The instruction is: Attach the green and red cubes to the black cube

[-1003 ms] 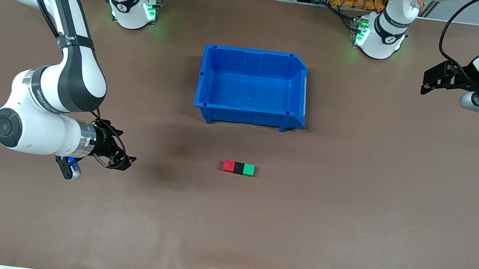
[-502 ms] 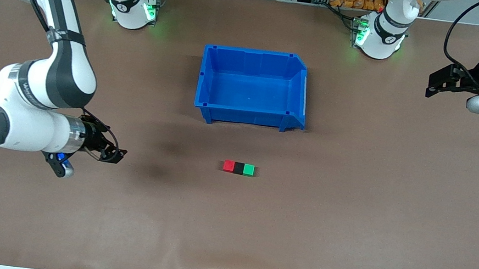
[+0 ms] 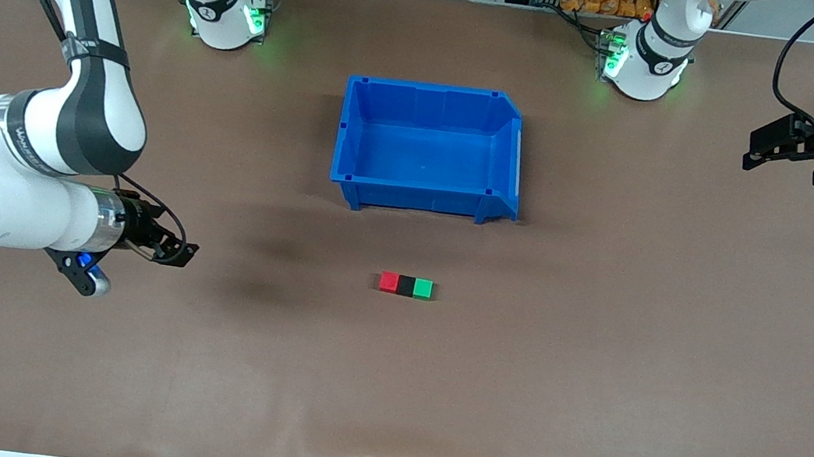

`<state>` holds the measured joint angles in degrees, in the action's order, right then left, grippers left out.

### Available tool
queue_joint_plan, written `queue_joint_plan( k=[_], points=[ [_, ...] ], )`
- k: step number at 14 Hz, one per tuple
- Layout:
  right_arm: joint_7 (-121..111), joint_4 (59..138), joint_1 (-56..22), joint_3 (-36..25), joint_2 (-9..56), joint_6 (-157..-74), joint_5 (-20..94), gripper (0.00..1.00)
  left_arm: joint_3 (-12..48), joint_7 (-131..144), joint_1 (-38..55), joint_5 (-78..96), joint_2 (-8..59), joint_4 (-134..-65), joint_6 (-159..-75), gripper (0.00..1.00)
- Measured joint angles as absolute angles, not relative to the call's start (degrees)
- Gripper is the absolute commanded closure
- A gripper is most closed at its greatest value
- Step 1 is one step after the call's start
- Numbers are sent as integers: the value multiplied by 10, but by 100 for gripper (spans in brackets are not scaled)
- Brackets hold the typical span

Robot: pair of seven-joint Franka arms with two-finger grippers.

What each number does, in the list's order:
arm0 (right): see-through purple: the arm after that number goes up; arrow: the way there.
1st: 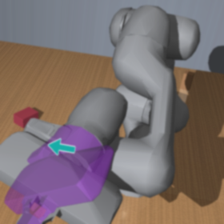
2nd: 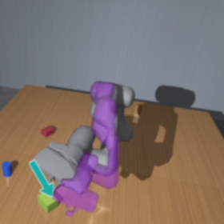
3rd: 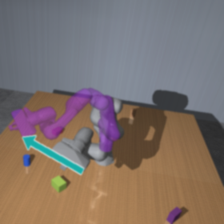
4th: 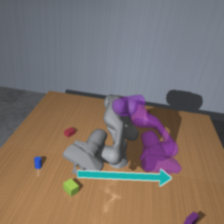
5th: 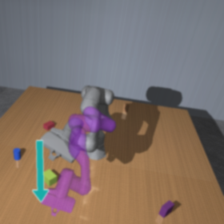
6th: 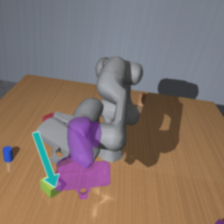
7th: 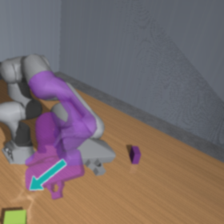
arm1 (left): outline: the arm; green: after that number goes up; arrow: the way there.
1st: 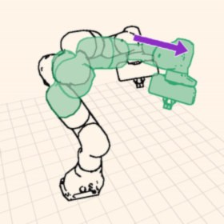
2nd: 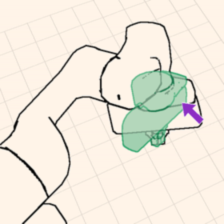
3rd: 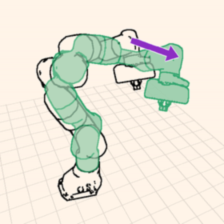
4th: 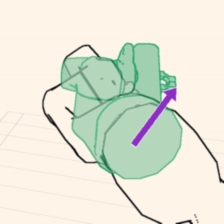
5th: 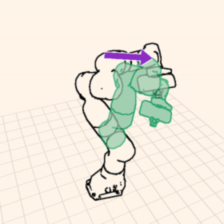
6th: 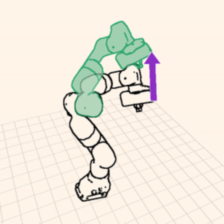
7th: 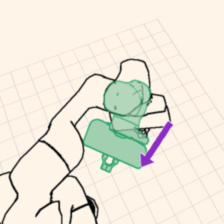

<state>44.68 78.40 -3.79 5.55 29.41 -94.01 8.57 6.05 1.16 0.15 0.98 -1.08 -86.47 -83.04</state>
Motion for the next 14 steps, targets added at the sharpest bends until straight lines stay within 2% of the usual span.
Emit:
queue_joint_plan(
  k=[14],
  points=[
    [331,784,-11,54,249,-902,42,0,61,12,2,10,-11,-865,-816,0]
  ],
)
